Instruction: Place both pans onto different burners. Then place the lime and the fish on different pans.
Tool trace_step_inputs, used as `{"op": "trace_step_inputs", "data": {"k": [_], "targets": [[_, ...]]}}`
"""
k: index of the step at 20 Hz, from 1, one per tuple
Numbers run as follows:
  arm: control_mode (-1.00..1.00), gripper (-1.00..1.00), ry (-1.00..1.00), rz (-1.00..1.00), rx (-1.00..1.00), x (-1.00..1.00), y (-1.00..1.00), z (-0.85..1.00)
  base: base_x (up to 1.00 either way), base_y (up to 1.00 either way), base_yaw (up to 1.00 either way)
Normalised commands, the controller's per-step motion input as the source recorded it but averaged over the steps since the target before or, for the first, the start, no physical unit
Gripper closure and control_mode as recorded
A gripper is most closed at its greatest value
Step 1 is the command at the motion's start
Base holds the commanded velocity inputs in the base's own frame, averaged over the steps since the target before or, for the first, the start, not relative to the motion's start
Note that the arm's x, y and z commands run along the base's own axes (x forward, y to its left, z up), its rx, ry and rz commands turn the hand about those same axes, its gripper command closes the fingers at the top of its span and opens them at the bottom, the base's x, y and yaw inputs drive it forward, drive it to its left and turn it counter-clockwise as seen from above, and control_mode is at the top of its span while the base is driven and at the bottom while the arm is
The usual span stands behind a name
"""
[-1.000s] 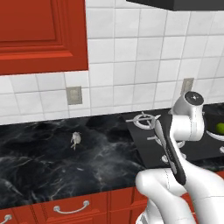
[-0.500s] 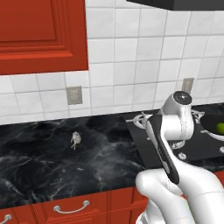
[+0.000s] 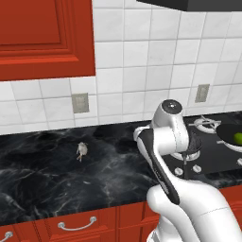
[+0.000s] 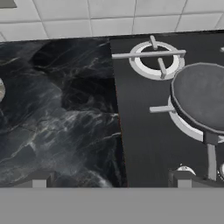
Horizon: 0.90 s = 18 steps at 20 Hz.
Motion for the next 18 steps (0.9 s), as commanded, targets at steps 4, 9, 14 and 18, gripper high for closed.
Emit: {"op": "trace_step_inputs", "data": {"k": [4,9,14,18], "targets": [[-1.00,-1.00,0.12,0.04,0.01,0.00,0.56,0.00,0.00,0.00,0.00],[-1.00,-1.00,0.14,0.03,0.02,0.00,0.47,0.00,0.00,0.00,0.00],[-1.00,-1.00,0.19,0.05,0.02,0.00,0.42,0.00,0.00,0.00,0.00],[-1.00,-1.00,0.13,0.06,0.01,0.00,0.30,-0.05,0.00,0.00,0.00]]}}
